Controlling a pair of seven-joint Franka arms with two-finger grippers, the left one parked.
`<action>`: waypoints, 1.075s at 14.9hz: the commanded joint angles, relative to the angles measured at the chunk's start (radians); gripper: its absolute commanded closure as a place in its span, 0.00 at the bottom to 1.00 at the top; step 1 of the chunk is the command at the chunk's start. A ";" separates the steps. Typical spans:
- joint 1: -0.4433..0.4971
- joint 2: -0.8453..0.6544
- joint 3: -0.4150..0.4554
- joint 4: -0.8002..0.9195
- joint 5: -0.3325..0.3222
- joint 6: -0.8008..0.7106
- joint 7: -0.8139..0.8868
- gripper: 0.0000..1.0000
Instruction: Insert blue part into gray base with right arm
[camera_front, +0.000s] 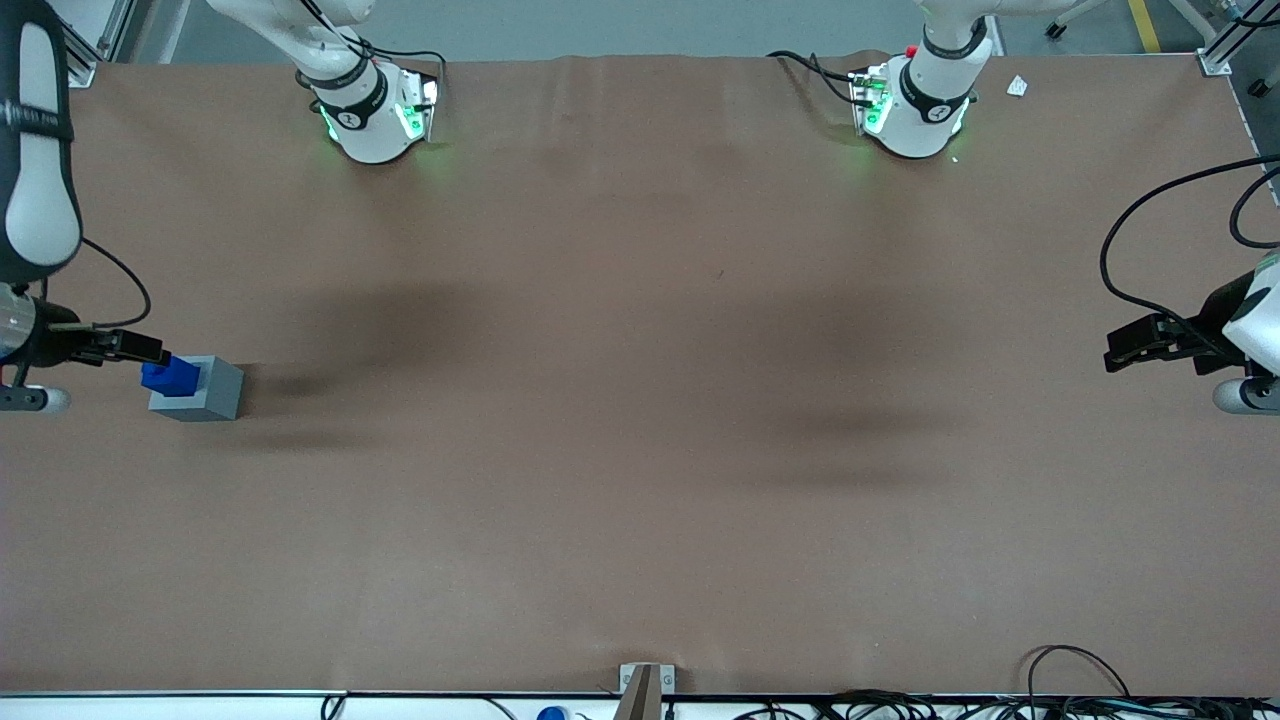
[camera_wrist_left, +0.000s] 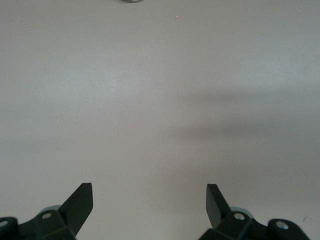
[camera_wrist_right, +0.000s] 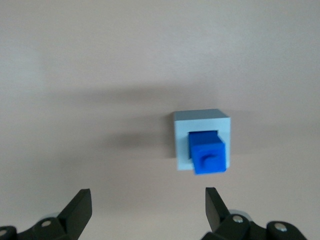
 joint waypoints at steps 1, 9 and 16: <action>0.078 -0.098 -0.002 -0.016 0.007 -0.063 0.128 0.00; 0.209 -0.222 0.001 0.079 -0.002 -0.221 0.214 0.00; 0.220 -0.218 0.000 0.196 -0.001 -0.296 0.217 0.00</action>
